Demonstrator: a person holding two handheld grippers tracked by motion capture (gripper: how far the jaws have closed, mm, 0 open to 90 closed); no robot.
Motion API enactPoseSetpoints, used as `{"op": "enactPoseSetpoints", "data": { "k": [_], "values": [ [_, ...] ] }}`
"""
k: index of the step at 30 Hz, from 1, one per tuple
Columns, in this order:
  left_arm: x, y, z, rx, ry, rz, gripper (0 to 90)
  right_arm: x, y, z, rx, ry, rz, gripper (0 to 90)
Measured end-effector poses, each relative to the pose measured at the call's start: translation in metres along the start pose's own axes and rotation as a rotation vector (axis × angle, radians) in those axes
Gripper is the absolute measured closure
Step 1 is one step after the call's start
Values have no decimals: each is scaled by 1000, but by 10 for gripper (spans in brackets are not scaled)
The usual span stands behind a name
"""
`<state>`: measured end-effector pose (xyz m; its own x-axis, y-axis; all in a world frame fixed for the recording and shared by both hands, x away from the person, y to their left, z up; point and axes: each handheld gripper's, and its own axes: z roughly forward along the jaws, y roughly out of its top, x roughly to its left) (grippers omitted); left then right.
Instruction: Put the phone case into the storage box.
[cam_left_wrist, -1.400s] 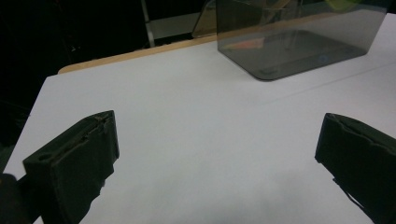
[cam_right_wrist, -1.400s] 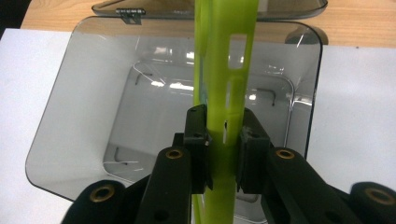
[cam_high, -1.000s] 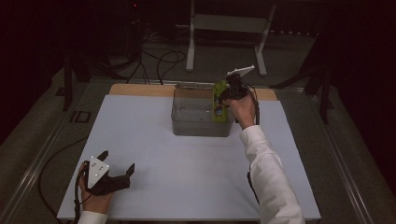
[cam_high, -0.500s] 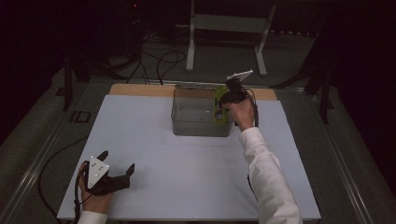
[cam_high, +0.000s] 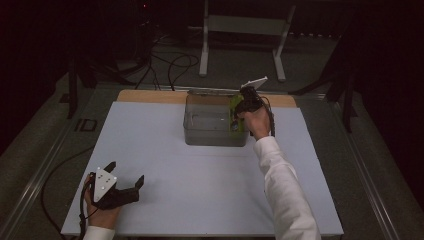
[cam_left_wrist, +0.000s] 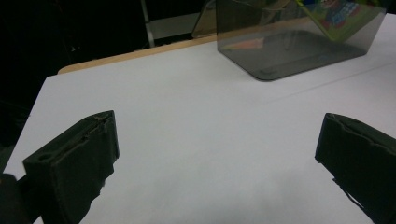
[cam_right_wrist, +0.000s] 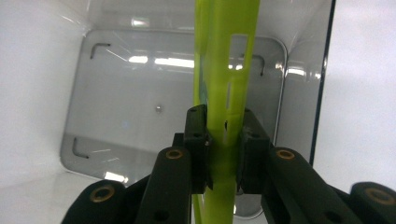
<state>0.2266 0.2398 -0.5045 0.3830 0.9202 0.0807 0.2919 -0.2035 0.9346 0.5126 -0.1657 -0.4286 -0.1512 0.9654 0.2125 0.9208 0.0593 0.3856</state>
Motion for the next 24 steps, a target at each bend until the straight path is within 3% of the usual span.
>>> {"op": "enactPoseSetpoints", "data": {
  "k": [6,24],
  "values": [
    [0,0,0,0,-2,-1,0,-1,1,9,39,-23,2,776],
    [1,0,0,1,-2,-2,0,-7,8,21,42,-39,61,768]
  ]
}}
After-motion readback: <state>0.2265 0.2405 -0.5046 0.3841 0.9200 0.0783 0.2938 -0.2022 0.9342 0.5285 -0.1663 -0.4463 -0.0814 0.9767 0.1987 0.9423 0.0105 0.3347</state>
